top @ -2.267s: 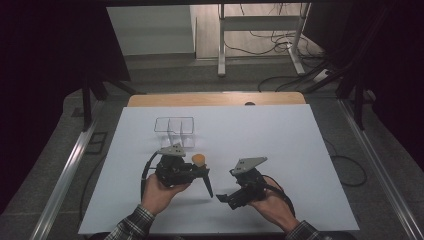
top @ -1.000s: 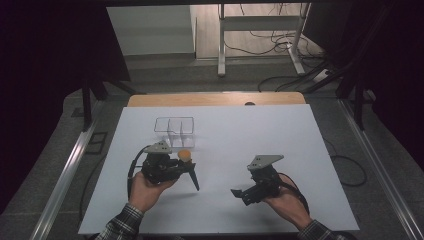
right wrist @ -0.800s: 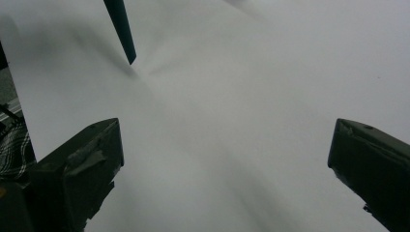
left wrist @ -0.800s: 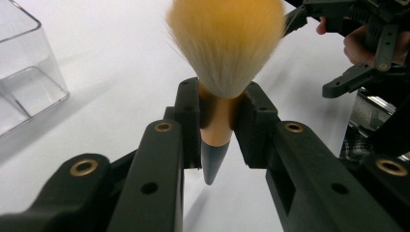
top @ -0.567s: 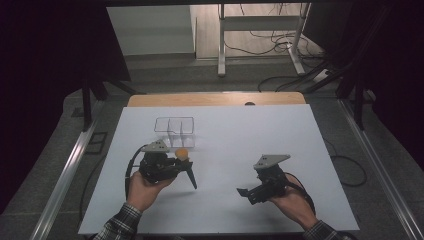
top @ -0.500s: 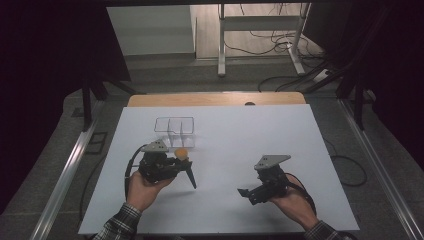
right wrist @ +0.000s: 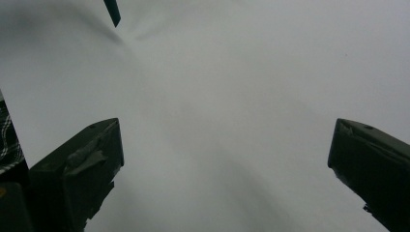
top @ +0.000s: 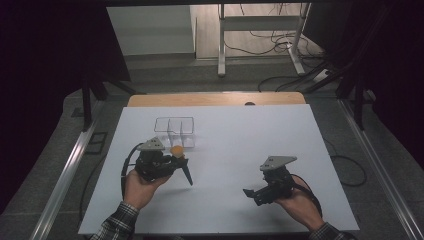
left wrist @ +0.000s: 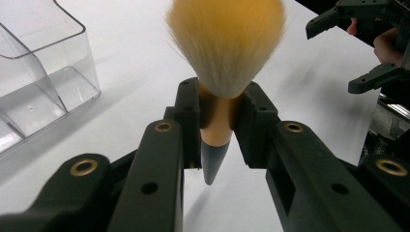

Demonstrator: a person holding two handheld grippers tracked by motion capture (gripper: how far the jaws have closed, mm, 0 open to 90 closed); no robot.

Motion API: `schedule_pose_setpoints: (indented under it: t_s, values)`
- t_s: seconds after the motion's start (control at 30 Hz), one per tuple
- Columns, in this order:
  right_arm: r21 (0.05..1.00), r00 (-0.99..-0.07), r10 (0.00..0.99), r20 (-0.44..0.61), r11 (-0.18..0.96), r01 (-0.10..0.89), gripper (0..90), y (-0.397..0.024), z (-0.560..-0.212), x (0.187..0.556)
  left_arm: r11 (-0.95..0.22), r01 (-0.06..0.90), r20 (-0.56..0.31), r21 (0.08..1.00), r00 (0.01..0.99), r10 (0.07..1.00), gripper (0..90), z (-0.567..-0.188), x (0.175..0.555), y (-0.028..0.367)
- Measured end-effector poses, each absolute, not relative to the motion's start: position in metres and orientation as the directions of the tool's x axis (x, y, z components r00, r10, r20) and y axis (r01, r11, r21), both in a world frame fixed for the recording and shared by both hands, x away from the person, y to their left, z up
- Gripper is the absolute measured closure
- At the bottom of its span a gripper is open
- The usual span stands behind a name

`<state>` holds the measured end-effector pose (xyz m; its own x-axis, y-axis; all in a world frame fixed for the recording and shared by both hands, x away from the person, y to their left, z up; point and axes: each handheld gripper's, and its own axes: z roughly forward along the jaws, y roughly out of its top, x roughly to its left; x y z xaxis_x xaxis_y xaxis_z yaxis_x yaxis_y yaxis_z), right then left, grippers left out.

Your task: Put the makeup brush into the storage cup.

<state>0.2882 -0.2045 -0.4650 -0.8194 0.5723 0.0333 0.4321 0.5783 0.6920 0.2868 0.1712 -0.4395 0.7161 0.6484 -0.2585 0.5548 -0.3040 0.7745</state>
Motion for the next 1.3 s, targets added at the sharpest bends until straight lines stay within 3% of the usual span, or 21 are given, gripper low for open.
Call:
schedule_pose_setpoints:
  t_s: [1.3]
  values:
    - [0.684,-0.729,0.684,0.030,0.517,0.514,0.0,-0.264,-0.465,0.281,-0.268,0.556,-0.248,0.787,0.683,0.687,73.4,-0.433,0.302,0.184]
